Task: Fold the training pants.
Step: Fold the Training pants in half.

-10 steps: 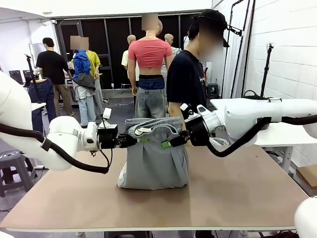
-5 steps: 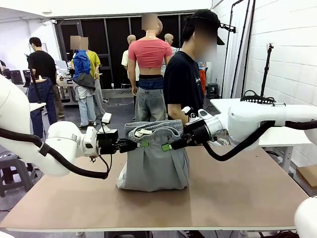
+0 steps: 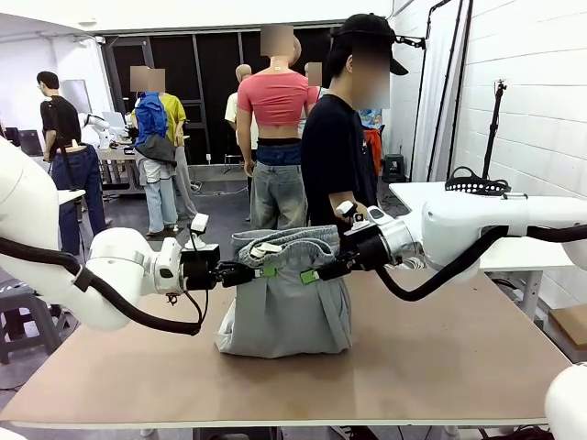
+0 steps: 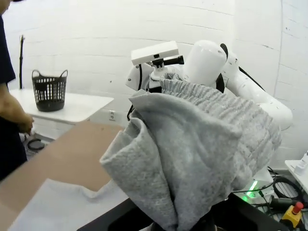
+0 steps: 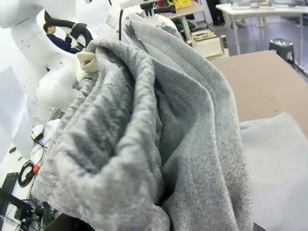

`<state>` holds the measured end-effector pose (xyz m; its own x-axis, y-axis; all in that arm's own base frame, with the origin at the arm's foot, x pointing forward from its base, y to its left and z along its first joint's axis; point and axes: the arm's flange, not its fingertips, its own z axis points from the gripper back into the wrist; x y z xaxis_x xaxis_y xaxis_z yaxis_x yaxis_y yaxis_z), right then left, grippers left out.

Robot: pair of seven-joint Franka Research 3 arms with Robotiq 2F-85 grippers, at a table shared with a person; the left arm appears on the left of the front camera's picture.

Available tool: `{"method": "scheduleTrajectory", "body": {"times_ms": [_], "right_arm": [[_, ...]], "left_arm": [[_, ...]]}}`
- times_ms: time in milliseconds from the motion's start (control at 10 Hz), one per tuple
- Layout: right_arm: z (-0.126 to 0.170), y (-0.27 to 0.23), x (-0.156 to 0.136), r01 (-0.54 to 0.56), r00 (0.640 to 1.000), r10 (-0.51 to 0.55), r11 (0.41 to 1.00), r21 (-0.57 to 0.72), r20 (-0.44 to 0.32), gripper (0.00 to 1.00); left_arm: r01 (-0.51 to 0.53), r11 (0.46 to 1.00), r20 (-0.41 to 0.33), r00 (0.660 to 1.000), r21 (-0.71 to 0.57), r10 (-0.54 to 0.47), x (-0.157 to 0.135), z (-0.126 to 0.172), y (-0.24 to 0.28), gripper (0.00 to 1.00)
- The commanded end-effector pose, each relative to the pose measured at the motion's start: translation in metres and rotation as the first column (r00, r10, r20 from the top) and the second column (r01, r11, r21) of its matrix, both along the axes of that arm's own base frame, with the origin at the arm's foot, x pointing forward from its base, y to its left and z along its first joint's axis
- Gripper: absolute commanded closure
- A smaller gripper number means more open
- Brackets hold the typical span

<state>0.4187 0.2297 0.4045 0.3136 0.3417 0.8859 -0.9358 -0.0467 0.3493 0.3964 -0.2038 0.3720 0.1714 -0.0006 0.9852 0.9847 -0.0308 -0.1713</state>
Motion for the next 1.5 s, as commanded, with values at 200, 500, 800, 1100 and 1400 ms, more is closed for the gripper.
{"method": "scheduleTrajectory", "body": {"times_ms": [200, 500, 800, 1100, 1400], "right_arm": [[-0.056, -0.011, 0.001, 0.022, 0.976, -0.020, 1.000, 0.006, -0.218, 1.00], [-0.086, -0.009, 0.019, 0.066, 0.944, -0.050, 0.997, 0.038, -0.326, 1.00], [-0.093, -0.001, 0.052, 0.131, 0.931, -0.106, 0.990, 0.048, -0.350, 1.00], [-0.092, 0.007, 0.082, 0.169, 0.925, -0.157, 0.986, 0.004, -0.345, 1.00], [-0.094, 0.009, 0.077, 0.148, 0.934, -0.123, 0.988, 0.050, -0.337, 1.00]], "left_arm": [[-0.058, 0.998, -0.320, 0.945, 0.025, 0.063, -0.001, -0.051, 0.021, 1.00], [-0.126, 0.991, -0.469, 0.874, 0.034, 0.127, 0.024, -0.079, 0.026, 1.00], [-0.234, 0.968, -0.449, 0.858, 0.092, 0.251, 0.055, -0.088, 0.022, 1.00], [-0.268, 0.958, -0.428, 0.857, 0.105, 0.287, 0.082, -0.092, 0.028, 1.00], [-0.209, 0.974, -0.428, 0.875, 0.088, 0.226, 0.072, -0.086, 0.015, 1.00]]}}
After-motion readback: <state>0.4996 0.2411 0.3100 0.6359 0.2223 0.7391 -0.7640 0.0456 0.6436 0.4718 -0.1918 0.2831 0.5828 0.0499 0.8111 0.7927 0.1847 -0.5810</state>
